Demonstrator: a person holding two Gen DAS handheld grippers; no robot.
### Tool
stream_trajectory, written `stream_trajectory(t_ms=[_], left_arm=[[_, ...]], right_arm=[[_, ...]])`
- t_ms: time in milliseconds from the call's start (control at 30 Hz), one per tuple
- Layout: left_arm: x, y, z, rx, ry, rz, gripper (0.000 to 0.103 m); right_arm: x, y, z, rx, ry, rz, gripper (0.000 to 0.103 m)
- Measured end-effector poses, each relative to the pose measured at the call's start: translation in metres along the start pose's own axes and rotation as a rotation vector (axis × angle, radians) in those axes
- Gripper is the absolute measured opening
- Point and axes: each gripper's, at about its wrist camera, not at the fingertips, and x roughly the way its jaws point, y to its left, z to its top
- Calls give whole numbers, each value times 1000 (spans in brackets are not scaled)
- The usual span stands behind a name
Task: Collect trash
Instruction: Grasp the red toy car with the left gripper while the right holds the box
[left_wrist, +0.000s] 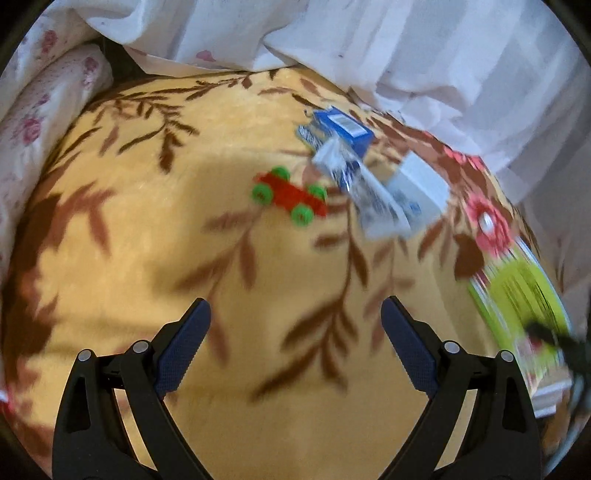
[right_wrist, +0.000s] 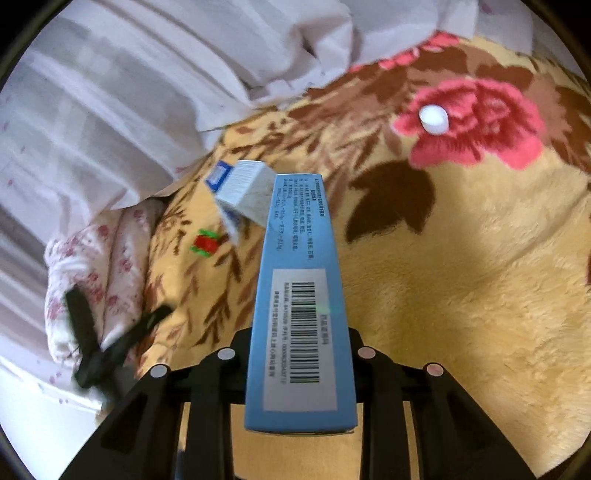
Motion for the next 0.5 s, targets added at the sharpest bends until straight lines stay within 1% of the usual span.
stream_trajectory(t_ms=[133, 233, 400, 433, 467, 500], left_arm=[[33, 5, 35, -100, 10, 5, 91], [56, 5, 57, -137, 18, 44, 91], [81, 11, 76, -212, 47, 35, 91], [85, 11, 78, -219, 51, 48, 87], [86, 10, 78, -217, 47, 64, 82], [86, 9, 78, -208, 43, 78, 67]], right_arm=[[-21, 6, -9, -62, -37, 6, 27], [-32, 8, -15, -94, -53, 10, 27], [-39, 8, -22, -115, -59, 16, 27], [-40, 7, -23, -115, -54, 25, 27], [-40, 7, -23, -116, -52, 30, 27], [-40, 7, -25, -117, -51, 33, 27]])
